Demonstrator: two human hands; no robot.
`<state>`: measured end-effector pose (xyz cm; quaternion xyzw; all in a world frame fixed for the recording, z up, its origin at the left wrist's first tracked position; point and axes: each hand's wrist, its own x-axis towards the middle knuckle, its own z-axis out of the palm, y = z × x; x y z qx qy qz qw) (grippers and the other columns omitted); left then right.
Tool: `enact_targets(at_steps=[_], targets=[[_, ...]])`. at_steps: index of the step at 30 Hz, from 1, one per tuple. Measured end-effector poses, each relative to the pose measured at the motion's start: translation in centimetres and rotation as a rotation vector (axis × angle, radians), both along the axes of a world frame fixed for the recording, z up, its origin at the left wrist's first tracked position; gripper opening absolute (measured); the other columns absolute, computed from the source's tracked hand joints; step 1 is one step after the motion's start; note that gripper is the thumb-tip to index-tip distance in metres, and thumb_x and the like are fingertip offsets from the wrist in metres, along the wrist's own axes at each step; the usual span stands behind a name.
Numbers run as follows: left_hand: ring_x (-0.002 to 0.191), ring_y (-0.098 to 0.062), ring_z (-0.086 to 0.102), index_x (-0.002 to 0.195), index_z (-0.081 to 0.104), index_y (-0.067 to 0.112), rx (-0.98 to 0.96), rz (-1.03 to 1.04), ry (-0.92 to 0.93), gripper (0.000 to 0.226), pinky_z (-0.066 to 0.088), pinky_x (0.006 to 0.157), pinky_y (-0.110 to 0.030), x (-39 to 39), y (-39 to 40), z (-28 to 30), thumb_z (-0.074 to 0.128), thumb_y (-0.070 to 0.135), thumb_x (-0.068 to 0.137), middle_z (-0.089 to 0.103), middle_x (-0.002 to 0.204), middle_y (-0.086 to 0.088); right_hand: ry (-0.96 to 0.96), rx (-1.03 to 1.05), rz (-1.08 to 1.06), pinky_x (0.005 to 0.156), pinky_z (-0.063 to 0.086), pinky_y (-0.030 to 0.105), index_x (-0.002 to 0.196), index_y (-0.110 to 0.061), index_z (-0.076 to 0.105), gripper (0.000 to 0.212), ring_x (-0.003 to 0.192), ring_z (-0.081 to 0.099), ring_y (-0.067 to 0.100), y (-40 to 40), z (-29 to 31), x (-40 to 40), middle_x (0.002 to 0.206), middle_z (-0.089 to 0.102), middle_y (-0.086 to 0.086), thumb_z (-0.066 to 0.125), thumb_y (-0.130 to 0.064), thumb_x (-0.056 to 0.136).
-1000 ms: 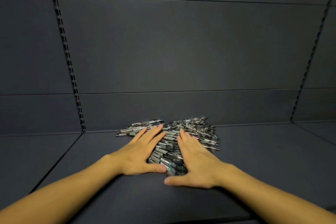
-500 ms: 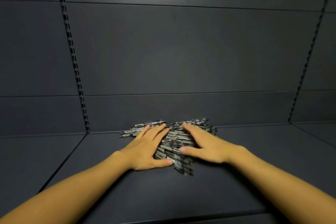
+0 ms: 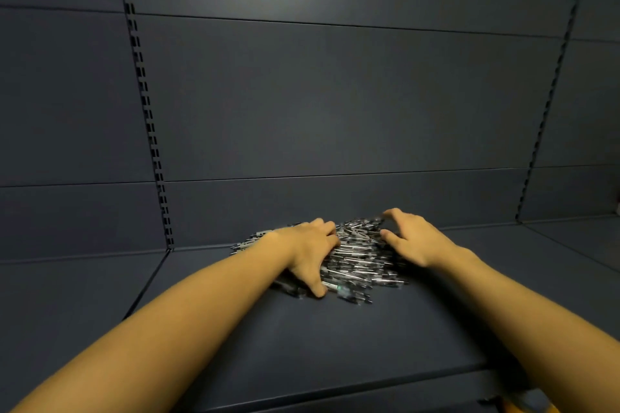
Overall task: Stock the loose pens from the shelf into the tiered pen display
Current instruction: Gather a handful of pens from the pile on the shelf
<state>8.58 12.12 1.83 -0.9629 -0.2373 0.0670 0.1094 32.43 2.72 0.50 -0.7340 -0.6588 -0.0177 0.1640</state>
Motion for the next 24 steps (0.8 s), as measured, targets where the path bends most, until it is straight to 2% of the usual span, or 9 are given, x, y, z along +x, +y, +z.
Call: enact_targets(at_steps=[2, 5, 8, 11, 18, 21, 24], targets=[[0.115, -0.021, 0.041, 0.135, 0.046, 0.01, 0.02, 0.018, 0.026, 0.094, 0.049, 0.096, -0.042, 0.8, -0.5, 0.4, 0.083, 0.059, 0.064, 0.039, 0.125, -0.002, 0.012, 0.0, -0.034, 0.098, 0.043, 0.037, 0.145, -0.012, 0.041, 0.05, 0.125, 0.056, 0.03, -0.4, -0.3, -0.1, 0.139, 0.058, 0.015, 0.049, -0.039, 0.104], [0.111, -0.02, 0.042, 0.133, 0.046, 0.008, -0.008, 0.068, 0.017, 0.091, 0.05, 0.095, -0.041, 1.6, -1.1, 0.6, 0.085, 0.055, 0.066, 0.037, 0.12, -0.001, 0.025, -0.022, -0.06, 0.095, 0.047, 0.038, 0.144, -0.012, 0.042, 0.048, 0.122, 0.057, 0.032, -0.9, -0.7, -0.3, 0.136, 0.059, 0.016, 0.05, -0.035, 0.103], [0.116, -0.025, 0.046, 0.133, 0.045, 0.006, -0.014, 0.093, -0.011, 0.087, 0.05, 0.098, -0.042, 1.7, -1.1, 0.0, 0.085, 0.05, 0.069, 0.043, 0.125, -0.006, 0.0, -0.044, -0.052, 0.099, 0.048, 0.041, 0.145, -0.014, 0.041, 0.051, 0.124, 0.056, 0.032, -1.4, -0.7, -0.2, 0.138, 0.058, 0.015, 0.054, -0.032, 0.1], [0.117, -0.03, 0.053, 0.133, 0.047, 0.005, -0.002, 0.108, -0.026, 0.079, 0.051, 0.098, -0.042, 1.5, -1.1, -0.8, 0.083, 0.042, 0.074, 0.047, 0.13, -0.01, -0.001, -0.027, -0.035, 0.096, 0.049, 0.04, 0.144, -0.014, 0.042, 0.05, 0.121, 0.058, 0.033, -1.9, -0.2, 0.3, 0.136, 0.06, 0.015, 0.056, -0.03, 0.099], [0.109, -0.029, 0.057, 0.132, 0.053, 0.01, 0.028, 0.163, 0.034, 0.065, 0.055, 0.09, -0.044, 2.1, -1.9, -0.6, 0.078, 0.038, 0.079, 0.053, 0.125, -0.007, 0.038, -0.005, 0.005, 0.093, 0.046, 0.033, 0.144, -0.014, 0.043, 0.048, 0.124, 0.058, 0.03, -3.0, 0.0, 1.4, 0.138, 0.06, 0.013, 0.056, -0.025, 0.099], [0.103, -0.03, 0.06, 0.12, 0.059, 0.01, 0.023, 0.205, 0.002, 0.049, 0.055, 0.089, -0.046, 2.3, -2.1, -1.0, 0.072, 0.037, 0.081, 0.057, 0.12, -0.01, 0.058, 0.0, 0.026, 0.094, 0.045, 0.031, 0.145, -0.014, 0.043, 0.048, 0.126, 0.057, 0.028, -3.8, -0.3, 1.9, 0.14, 0.059, 0.011, 0.056, -0.023, 0.1], [0.098, -0.031, 0.062, 0.11, 0.061, 0.01, 0.012, 0.238, -0.047, 0.04, 0.056, 0.085, -0.045, 2.4, -2.3, -1.2, 0.07, 0.035, 0.081, 0.06, 0.112, -0.011, 0.058, 0.005, 0.038, 0.096, 0.05, 0.037, 0.143, -0.015, 0.043, 0.046, 0.12, 0.059, 0.029, -4.4, -0.2, 2.5, 0.136, 0.06, 0.011, 0.055, -0.024, 0.099]])
